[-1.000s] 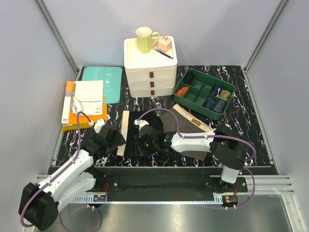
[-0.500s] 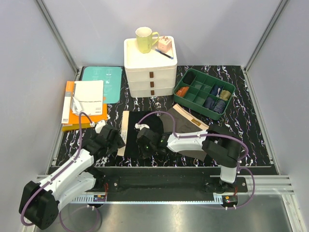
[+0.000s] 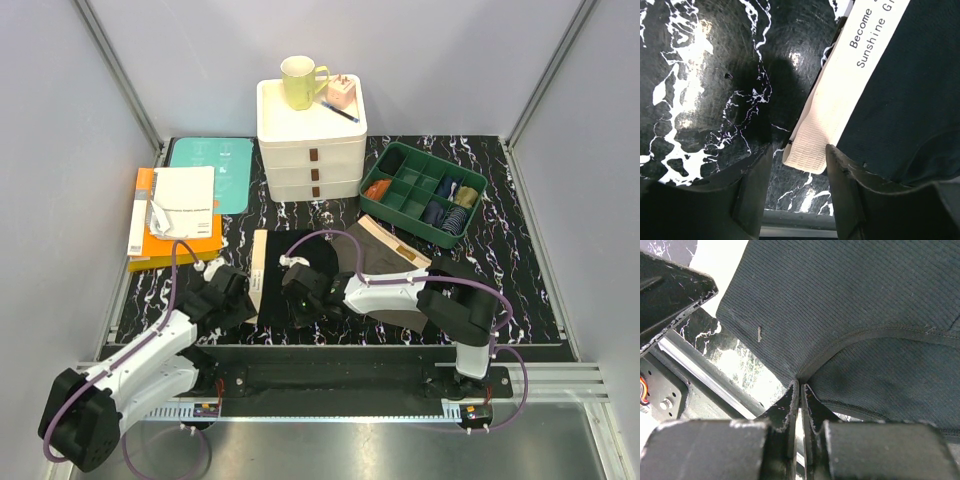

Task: Roll the underwear
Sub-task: Fold the underwear at the center of the board.

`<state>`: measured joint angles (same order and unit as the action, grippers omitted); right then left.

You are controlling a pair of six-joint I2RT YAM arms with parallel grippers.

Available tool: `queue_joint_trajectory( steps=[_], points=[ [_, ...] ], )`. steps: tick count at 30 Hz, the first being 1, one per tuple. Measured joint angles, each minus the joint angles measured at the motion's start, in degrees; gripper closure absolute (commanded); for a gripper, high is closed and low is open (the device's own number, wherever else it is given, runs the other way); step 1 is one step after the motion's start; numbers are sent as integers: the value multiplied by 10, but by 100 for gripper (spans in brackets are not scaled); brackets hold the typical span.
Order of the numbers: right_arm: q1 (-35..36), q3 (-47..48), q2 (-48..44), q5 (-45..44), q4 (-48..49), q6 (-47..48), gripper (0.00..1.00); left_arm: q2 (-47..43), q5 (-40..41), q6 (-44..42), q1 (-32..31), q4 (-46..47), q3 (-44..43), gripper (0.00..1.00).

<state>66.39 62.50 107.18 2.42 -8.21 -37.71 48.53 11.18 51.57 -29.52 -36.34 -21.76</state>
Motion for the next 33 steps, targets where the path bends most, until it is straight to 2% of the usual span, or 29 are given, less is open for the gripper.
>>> queue_joint_trajectory(
  steps=[5,15,18,19,23,26,33],
  points=[
    [0,2,2,0,-2,-3,92,3,1,8,-3,0,0,57],
    [0,5,3,1,-2,-3,89,7,2,13,-6,-2,0,100],
    [0,5,3,2,-2,0,80,7,2,14,-7,-2,0,100],
    [0,5,2,3,-2,4,72,7,2,13,-7,-2,0,100],
    [0,-8,-27,3,-2,35,55,6,1,13,-7,-2,0,100],
    [1,-24,-75,2,-2,79,47,-2,-2,12,-7,-5,0,100],
    [22,-30,-108,3,37,187,42,-31,-7,12,-7,-17,0,100]
  ],
)
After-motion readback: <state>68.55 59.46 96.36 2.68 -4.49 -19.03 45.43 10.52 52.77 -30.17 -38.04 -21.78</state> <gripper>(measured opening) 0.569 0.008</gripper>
